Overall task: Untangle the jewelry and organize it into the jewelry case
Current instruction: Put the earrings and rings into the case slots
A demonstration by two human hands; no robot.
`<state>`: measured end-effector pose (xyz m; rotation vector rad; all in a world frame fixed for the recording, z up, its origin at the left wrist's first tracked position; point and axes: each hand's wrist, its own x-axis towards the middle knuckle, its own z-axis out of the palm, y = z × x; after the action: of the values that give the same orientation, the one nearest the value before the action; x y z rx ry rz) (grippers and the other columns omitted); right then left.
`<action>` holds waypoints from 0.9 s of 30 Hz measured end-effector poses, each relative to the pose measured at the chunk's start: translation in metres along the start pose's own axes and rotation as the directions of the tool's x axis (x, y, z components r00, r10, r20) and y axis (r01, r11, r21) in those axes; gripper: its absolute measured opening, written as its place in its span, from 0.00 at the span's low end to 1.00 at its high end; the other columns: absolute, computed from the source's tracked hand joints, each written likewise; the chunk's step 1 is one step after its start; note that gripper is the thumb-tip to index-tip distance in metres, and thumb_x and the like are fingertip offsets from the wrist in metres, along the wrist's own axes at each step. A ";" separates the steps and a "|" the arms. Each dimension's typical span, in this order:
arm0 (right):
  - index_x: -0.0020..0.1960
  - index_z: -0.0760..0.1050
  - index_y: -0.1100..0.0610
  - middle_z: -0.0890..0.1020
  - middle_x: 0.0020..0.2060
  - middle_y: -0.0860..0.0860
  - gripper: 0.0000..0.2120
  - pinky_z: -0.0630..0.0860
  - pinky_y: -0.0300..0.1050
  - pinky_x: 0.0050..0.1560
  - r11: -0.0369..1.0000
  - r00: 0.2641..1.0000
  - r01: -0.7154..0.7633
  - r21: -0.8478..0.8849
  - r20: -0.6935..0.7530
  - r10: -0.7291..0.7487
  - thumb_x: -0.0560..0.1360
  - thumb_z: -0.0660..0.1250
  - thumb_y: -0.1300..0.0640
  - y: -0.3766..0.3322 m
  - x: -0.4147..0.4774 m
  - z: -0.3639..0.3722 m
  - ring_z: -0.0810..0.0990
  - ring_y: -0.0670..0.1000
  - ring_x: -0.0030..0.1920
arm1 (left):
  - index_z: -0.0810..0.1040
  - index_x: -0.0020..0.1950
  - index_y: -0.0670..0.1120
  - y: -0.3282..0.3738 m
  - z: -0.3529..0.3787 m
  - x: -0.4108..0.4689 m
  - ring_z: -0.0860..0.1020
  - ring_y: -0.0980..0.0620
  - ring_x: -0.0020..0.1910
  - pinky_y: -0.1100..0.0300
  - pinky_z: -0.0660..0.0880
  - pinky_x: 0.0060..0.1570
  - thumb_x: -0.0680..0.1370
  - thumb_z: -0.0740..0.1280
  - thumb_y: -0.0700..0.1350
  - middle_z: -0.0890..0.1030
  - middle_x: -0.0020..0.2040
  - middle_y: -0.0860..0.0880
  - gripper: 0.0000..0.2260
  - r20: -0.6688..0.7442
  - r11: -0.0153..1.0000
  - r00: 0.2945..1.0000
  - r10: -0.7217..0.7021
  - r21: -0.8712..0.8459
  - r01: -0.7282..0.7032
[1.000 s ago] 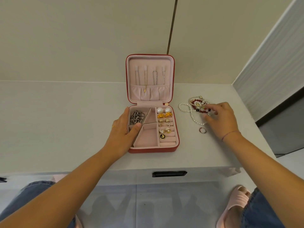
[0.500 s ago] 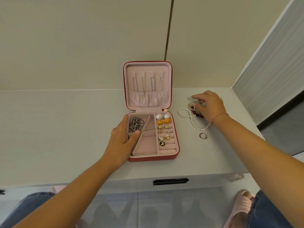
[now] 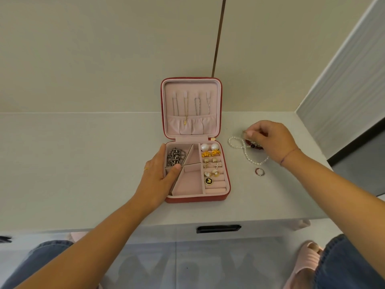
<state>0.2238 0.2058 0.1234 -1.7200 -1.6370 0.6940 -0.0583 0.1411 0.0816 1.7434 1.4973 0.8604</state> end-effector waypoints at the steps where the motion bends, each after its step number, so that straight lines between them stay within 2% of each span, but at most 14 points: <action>1: 0.46 0.80 0.57 0.82 0.40 0.50 0.03 0.73 0.33 0.44 0.999 0.999 0.006 0.052 0.046 -0.008 0.75 0.68 0.59 -0.008 -0.013 0.001 0.77 0.45 0.39 | 0.51 0.62 0.68 0.001 0.000 0.000 0.59 0.59 0.62 0.61 0.57 0.61 0.81 0.58 0.51 0.63 0.62 0.63 0.19 -0.001 1.000 1.000 0.002 -0.001 -0.002; 4: 0.44 0.82 0.53 0.83 0.40 0.51 0.03 0.72 0.33 0.44 0.992 0.980 0.056 0.114 0.185 -0.077 0.73 0.70 0.60 -0.027 -0.053 0.011 0.77 0.46 0.40 | 0.53 0.68 0.63 0.001 0.001 0.000 0.57 0.59 0.61 0.61 0.57 0.60 0.81 0.58 0.50 0.62 0.61 0.62 0.20 -0.001 1.000 1.000 -0.018 0.005 0.018; 7: 0.43 0.82 0.50 0.80 0.41 0.52 0.05 0.69 0.29 0.42 0.985 0.961 0.071 0.156 0.253 -0.110 0.71 0.72 0.59 -0.035 -0.082 0.028 0.75 0.42 0.38 | 0.57 0.73 0.57 -0.001 0.002 0.001 0.60 0.57 0.62 0.59 0.59 0.61 0.81 0.58 0.51 0.65 0.64 0.60 0.22 -0.007 0.999 1.000 -0.030 0.019 0.030; 10: 0.41 0.81 0.45 0.76 0.43 0.56 0.08 0.67 0.29 0.41 0.983 0.962 0.019 0.181 0.264 -0.067 0.70 0.73 0.59 -0.033 -0.093 0.042 0.71 0.40 0.36 | 0.60 0.73 0.57 -0.005 0.003 0.002 0.64 0.52 0.64 0.57 0.61 0.60 0.81 0.58 0.52 0.70 0.66 0.57 0.20 -0.007 0.999 1.000 -0.027 0.031 0.027; 14: 0.41 0.81 0.46 0.75 0.44 0.57 0.08 0.67 0.27 0.42 0.981 0.960 -0.001 0.195 0.275 -0.054 0.71 0.73 0.60 -0.032 -0.097 0.052 0.70 0.38 0.37 | 0.60 0.72 0.57 -0.004 0.002 0.002 0.64 0.52 0.64 0.58 0.61 0.61 0.81 0.59 0.51 0.69 0.66 0.59 0.20 -0.010 0.999 1.000 -0.013 0.030 0.013; 17: 0.42 0.82 0.47 0.75 0.45 0.54 0.07 0.68 0.26 0.44 0.983 0.965 -0.009 0.185 0.258 -0.040 0.70 0.73 0.60 -0.030 -0.098 0.056 0.74 0.42 0.43 | 0.58 0.74 0.56 -0.002 0.001 0.000 0.63 0.54 0.64 0.59 0.59 0.61 0.81 0.59 0.50 0.67 0.65 0.60 0.22 -0.013 0.999 1.000 -0.023 0.028 0.023; 20: 0.43 0.82 0.50 0.75 0.44 0.51 0.05 0.67 0.25 0.47 0.987 0.970 -0.009 0.158 0.240 -0.030 0.70 0.73 0.60 -0.027 -0.098 0.059 0.76 0.45 0.52 | 0.58 0.71 0.61 -0.001 0.001 0.001 0.64 0.54 0.63 0.59 0.60 0.61 0.81 0.59 0.50 0.68 0.64 0.60 0.19 -0.011 1.000 1.000 -0.016 0.025 0.017; 23: 0.41 0.82 0.49 0.75 0.43 0.47 0.06 0.67 0.23 0.46 0.991 0.971 -0.022 0.133 0.240 -0.011 0.69 0.74 0.59 -0.027 -0.099 0.059 0.76 0.44 0.53 | 0.56 0.69 0.63 0.001 0.001 0.001 0.64 0.53 0.64 0.59 0.59 0.61 0.81 0.59 0.51 0.67 0.63 0.60 0.19 -0.005 1.000 1.000 -0.018 0.017 0.018; 27: 0.38 0.80 0.46 0.74 0.41 0.46 0.08 0.67 0.24 0.43 0.994 0.975 -0.028 0.102 0.222 0.005 0.69 0.74 0.60 -0.028 -0.098 0.058 0.75 0.39 0.50 | 0.54 0.76 0.54 0.002 0.002 0.000 0.60 0.48 0.71 0.61 0.56 0.60 0.82 0.58 0.50 0.65 0.73 0.52 0.24 -0.008 0.997 0.998 -0.065 0.031 0.066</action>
<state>0.1539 0.1140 0.1017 -1.6305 -1.7033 0.9930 -0.0551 0.1406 0.0824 1.7054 1.5718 0.8148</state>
